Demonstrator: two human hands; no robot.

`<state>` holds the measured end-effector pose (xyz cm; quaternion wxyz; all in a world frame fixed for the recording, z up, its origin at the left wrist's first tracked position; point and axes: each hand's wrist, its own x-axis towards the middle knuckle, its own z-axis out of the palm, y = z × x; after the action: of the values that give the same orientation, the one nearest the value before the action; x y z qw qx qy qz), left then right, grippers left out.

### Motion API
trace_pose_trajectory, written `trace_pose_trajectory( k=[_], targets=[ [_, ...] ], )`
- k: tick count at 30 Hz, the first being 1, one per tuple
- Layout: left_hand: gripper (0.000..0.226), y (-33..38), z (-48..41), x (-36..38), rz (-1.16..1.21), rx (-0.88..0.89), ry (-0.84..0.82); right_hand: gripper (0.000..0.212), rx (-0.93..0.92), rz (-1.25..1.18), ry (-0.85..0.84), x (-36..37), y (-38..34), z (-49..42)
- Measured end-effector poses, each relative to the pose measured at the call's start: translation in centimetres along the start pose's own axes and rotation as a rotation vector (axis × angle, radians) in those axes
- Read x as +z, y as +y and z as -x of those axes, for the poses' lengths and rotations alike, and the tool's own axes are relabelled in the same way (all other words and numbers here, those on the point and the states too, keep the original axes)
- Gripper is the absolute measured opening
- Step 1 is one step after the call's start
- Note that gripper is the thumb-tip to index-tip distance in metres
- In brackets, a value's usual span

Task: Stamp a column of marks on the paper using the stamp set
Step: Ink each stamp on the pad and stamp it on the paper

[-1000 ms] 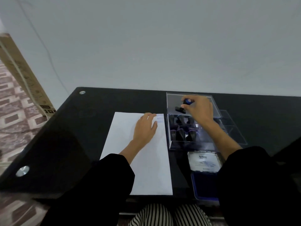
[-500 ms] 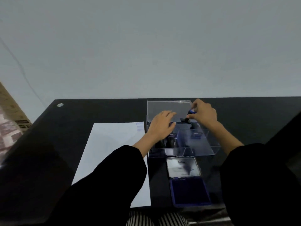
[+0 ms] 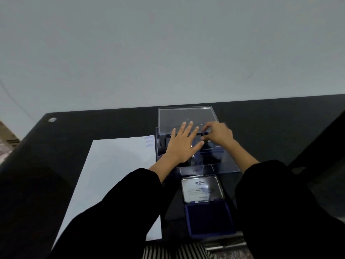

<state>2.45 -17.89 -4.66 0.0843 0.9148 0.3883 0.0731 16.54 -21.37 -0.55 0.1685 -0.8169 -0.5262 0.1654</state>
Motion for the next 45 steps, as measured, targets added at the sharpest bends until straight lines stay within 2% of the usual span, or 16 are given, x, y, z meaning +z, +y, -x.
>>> trace_pose_trajectory(
  k=[6, 13, 17, 20, 24, 33, 37, 45],
  targets=[
    [0.061, 0.0, 0.0, 0.2, 0.015, 0.005, 0.02, 0.033, 0.015, 0.039, -0.004, 0.4, 0.2, -0.2],
    [0.064, 0.0, 0.2, -0.5, 0.05, 0.009, -0.028, 0.028, 0.025, 0.052, 0.017, 0.8, 0.2, -0.1],
    [0.062, -0.6, 1.0, -1.1, 0.106, 0.009, -0.019, 0.033, 0.024, 0.072, 0.092, 0.7, 0.0, 0.3],
    [0.056, -1.5, 2.1, -2.0, 0.114, 0.011, 0.002, 0.024, -0.021, 0.015, 0.188, 0.3, -0.6, 1.3],
    [0.05, -2.8, 3.6, -3.4, 0.102, -0.022, 0.016, 0.012, -0.106, -0.041, 0.203, -0.3, -2.5, 3.6],
    [0.051, -3.9, 8.9, -3.0, 0.063, -0.081, -0.013, 0.023, -0.163, 0.324, 0.107, 2.6, -5.9, 7.6],
    [0.052, -3.6, 10.5, -2.4, 0.087, -0.095, 0.01, 0.032, -0.168, 0.501, 0.15, 3.7, -5.9, 8.4],
    [0.05, -3.5, 10.7, -1.8, 0.085, -0.101, 0.023, 0.03, -0.13, 0.561, 0.159, 4.0, -6.3, 8.4]
  ],
)
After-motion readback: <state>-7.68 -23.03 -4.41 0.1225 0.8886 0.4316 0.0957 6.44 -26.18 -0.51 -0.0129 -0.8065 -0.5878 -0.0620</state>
